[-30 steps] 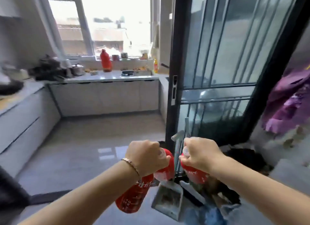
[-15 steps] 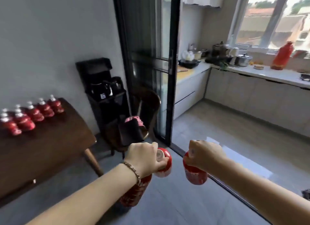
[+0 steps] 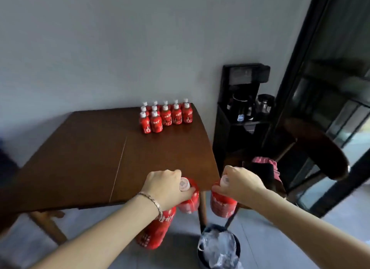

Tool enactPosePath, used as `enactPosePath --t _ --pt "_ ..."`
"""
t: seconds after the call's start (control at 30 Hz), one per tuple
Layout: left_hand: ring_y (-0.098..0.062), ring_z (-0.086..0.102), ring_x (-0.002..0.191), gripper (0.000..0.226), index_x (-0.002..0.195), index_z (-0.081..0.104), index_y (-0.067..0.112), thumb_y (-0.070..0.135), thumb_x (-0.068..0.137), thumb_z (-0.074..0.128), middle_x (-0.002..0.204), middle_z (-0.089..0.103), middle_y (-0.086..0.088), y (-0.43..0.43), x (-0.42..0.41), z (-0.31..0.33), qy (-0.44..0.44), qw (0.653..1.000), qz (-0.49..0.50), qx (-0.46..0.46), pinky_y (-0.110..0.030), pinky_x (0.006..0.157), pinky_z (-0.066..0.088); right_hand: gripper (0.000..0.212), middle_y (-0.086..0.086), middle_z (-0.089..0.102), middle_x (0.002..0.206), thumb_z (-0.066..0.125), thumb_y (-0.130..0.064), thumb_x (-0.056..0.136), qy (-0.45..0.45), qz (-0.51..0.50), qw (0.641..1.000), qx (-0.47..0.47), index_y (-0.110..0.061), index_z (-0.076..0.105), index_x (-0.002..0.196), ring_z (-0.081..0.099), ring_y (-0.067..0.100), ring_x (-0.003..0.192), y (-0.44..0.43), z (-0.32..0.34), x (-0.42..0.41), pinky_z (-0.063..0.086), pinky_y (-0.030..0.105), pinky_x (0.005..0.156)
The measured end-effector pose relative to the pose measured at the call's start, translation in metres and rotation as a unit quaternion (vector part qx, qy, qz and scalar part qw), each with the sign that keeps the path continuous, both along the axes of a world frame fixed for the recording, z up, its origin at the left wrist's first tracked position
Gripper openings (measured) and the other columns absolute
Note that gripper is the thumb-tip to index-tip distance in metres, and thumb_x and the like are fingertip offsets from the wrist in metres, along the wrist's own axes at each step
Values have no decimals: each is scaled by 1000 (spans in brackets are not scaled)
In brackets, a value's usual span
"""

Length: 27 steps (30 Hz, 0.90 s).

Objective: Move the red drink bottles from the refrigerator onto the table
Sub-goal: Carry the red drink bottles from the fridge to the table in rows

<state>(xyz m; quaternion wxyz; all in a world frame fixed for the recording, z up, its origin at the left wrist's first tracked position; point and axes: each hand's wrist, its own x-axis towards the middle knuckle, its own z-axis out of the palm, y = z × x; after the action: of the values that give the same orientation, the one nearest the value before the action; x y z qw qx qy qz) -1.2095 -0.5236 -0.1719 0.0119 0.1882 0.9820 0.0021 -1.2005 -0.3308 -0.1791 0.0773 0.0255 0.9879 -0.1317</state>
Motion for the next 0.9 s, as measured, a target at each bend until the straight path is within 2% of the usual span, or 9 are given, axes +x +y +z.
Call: enactPosePath --t 0.13,0.23,0.4,0.47,0.57,0.73,0.83,0.9 --pt "-26 63 95 43 84 41 21 64 84 40 101 67 -4 -25 -75 1 -11 997 72 0 -29 70 36 41 -2 63 99 60 -51 80 -19 39 999 -17 -18 56 104 62 19 90 -26 -10 -98 47 29 69" --pt "-22 64 90 43 86 41 22 65 84 39 99 67 -1 -49 -128 -3 -23 993 117 20 -28 69 42 41 -5 59 93 59 -51 82 -32 49 998 -30 -18 55 106 62 16 87 -46 -17 -165 51 29 70" --pt "-18 65 90 47 99 49 22 66 86 38 101 67 2 -91 -211 -24 -37 983 173 46 -27 72 50 43 -1 58 89 59 -46 85 -79 -15 993 -86 -12 54 111 63 20 86 -78 -46 -265 55 32 71" --pt "-16 65 92 51 106 50 21 66 85 39 103 66 2 -106 -248 -36 -49 984 167 31 -25 71 49 44 2 59 89 59 -45 85 -90 -55 989 -107 -10 55 112 63 21 84 -90 -62 -301 53 31 68" --pt "-17 65 92 49 103 49 21 65 86 39 102 66 2 -127 -305 -51 -63 988 142 14 -27 71 49 43 3 60 89 59 -42 86 -87 -99 983 -130 -8 55 112 61 20 78 -106 -82 -349 44 25 54" --pt "-17 65 92 50 108 48 21 65 87 37 102 66 3 -154 -386 -66 -73 994 78 -17 -25 69 47 40 7 65 94 58 -40 85 -89 -168 969 -161 -9 53 110 65 23 84 -125 -104 -419 49 29 63" --pt "-17 65 88 44 99 48 20 62 87 40 98 65 3 -162 -425 -75 -82 995 49 0 -26 70 47 38 6 64 96 58 -39 85 -73 -196 961 -180 -9 54 108 64 23 84 -134 -112 -460 45 28 61" --pt "-14 62 81 41 93 47 21 62 86 42 89 62 5 -164 -444 -84 -77 996 32 15 -24 66 44 35 6 63 98 58 -38 86 -62 -210 957 -189 -10 53 107 63 23 84 -137 -118 -485 42 27 58"
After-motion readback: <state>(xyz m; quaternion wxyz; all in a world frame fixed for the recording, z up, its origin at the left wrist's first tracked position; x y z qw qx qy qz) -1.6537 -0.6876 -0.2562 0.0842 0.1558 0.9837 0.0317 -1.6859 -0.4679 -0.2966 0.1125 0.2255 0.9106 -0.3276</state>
